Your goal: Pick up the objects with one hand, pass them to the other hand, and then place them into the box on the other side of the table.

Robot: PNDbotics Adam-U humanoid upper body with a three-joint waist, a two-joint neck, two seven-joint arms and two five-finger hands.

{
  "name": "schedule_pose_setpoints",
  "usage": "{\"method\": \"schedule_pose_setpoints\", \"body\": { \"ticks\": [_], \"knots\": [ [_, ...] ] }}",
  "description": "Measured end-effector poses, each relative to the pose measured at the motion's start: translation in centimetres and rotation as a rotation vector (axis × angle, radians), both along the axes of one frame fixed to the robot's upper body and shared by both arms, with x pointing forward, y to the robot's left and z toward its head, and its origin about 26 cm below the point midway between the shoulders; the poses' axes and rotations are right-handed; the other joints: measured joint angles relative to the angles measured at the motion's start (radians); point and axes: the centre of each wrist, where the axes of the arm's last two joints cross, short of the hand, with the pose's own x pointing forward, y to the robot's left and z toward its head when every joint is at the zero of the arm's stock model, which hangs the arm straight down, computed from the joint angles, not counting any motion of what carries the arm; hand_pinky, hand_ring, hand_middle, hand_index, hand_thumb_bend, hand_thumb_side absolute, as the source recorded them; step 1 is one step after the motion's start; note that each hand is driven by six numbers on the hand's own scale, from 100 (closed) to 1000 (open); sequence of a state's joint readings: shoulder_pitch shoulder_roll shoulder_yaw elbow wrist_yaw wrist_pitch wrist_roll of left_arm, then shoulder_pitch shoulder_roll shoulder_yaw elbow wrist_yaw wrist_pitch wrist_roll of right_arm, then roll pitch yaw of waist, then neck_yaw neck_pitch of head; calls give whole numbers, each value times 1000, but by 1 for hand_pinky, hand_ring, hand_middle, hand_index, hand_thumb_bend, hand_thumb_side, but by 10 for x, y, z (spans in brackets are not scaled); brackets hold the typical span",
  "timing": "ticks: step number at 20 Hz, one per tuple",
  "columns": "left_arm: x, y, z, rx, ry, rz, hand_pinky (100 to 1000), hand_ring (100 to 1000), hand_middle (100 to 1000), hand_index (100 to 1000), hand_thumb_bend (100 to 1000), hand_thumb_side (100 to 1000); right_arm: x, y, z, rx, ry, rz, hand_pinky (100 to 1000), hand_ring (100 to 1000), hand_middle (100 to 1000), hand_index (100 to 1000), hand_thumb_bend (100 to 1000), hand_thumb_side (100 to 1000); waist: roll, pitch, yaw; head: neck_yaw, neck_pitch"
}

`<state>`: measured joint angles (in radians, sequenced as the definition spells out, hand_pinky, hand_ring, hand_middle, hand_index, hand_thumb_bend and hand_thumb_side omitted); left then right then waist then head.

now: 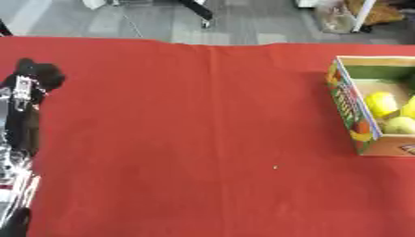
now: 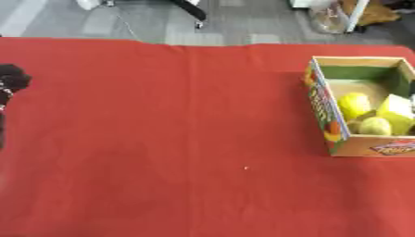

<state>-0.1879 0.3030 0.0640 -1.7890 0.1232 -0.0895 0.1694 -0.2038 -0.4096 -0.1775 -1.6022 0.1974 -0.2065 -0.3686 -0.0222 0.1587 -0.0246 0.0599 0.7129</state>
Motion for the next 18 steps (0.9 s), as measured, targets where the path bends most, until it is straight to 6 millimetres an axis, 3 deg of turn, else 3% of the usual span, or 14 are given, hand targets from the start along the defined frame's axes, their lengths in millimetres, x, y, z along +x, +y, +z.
{"method": "schedule_pose_setpoints", "body": {
  "ticks": [7,18],
  "knots": [
    [0,-10,-16,-54,17,17,819,666,608,677,255,812,-16,40,1,170,17,141,648,696,655,769,366,341,0,0,12,-3,-4],
    [0,-16,-24,-68,19,3,824,667,608,680,257,812,-20,51,-3,245,60,180,633,669,624,721,349,336,0,1,11,-18,-3]
  ]
}}
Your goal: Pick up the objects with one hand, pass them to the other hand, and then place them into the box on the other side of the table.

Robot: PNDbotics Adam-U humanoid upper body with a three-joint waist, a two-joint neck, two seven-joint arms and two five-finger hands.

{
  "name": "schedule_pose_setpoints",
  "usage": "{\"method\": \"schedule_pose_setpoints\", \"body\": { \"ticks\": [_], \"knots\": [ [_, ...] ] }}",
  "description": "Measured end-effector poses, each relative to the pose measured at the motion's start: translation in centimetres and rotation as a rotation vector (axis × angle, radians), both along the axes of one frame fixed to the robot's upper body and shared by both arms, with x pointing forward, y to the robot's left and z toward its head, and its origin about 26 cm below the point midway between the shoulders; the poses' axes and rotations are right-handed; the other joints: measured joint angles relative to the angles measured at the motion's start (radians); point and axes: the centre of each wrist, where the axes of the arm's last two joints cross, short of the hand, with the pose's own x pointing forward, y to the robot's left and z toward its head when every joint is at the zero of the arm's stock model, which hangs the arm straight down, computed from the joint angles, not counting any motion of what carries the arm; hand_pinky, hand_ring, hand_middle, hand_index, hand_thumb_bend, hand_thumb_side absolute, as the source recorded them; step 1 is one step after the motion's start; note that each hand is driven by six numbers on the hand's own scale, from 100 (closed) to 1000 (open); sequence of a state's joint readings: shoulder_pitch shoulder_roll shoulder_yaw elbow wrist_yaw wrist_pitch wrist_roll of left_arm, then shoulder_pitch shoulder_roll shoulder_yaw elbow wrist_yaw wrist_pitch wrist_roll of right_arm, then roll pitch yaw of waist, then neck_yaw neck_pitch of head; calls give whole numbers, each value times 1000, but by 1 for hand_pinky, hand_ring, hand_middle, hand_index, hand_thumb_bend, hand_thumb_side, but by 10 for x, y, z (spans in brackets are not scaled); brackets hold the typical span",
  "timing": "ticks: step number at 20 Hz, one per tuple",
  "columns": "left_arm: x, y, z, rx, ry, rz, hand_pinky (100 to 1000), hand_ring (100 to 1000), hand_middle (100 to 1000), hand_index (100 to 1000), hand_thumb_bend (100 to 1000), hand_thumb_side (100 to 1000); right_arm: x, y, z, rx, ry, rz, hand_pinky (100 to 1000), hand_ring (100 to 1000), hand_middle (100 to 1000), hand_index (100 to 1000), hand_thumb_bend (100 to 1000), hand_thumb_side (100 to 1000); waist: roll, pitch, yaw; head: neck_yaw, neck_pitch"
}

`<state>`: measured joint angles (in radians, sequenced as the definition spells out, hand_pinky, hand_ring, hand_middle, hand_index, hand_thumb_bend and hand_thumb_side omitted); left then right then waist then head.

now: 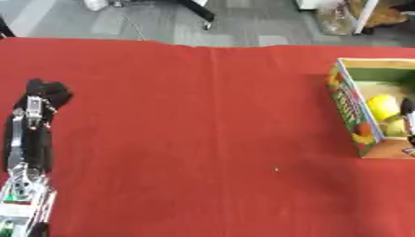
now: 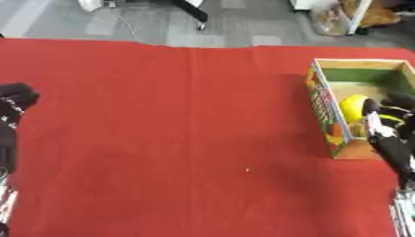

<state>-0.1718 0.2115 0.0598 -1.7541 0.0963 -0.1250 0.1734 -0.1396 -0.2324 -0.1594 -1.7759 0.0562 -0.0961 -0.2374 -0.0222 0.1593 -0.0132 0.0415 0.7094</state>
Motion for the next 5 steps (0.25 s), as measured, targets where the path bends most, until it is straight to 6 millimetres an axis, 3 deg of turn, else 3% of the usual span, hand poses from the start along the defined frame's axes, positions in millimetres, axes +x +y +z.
{"method": "schedule_pose_setpoints", "body": {
  "ticks": [5],
  "knots": [
    [0,-2,-3,-7,6,-5,825,669,610,683,256,814,-1,1,-2,8,5,2,632,663,619,709,345,334,0,0,-8,0,0]
  ]
}}
